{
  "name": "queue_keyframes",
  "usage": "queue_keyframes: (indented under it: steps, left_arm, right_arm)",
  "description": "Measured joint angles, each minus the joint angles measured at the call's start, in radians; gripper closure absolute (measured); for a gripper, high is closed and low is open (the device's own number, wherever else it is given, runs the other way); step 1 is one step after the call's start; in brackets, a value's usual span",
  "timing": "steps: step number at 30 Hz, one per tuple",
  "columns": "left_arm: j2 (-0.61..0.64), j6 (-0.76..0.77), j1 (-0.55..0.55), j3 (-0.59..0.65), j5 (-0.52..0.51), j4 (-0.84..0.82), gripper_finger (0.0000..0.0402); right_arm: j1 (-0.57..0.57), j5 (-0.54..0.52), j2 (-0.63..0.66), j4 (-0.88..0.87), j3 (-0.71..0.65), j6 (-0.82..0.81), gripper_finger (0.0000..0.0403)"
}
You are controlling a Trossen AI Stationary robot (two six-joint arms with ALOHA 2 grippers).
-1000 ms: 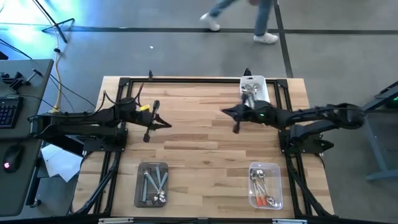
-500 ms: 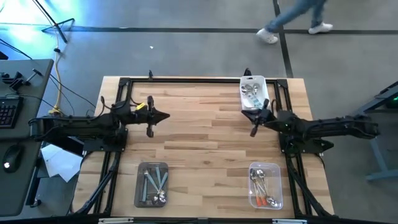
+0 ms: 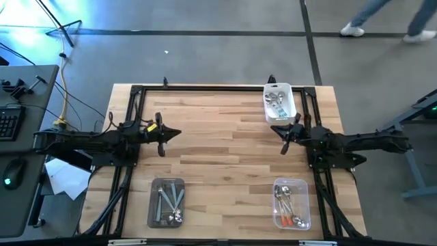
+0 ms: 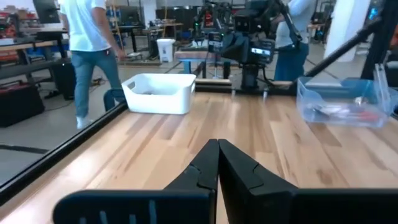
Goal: Sort silverware by color (type)
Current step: Return to Home Position
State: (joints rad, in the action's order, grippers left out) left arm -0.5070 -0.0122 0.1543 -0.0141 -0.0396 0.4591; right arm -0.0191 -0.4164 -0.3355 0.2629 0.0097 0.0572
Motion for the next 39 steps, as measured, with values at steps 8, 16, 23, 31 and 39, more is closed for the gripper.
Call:
queue_keyframes:
  steps: [8,16,23,31,39]
  left_arm:
    - [0.261,-0.016,0.004,0.002,-0.002,-0.243,0.0401]
    - [0.504,-0.023,0.088,-0.004,0.058,-0.439,0.0401]
    - [0.473,-0.01,0.156,0.001,0.107,-0.44,0.0401]
    - [0.482,0.004,0.202,0.0,0.108,-0.442,0.0401]
    - [0.477,0.062,0.209,0.0,0.108,-0.44,0.04]
  right_arm:
    - [0.0,0.006,0.196,-0.168,0.0,-0.032,0.0403]
    - [-0.046,0.128,0.336,-0.201,0.0,0.027,0.0403]
    - [-0.264,0.435,0.323,-0.245,0.0,0.003,0.0403]
    - [-0.413,0.531,0.303,-0.235,0.0,0.027,0.0403]
    - [-0.413,0.421,0.302,-0.25,0.0,0.011,0.0403]
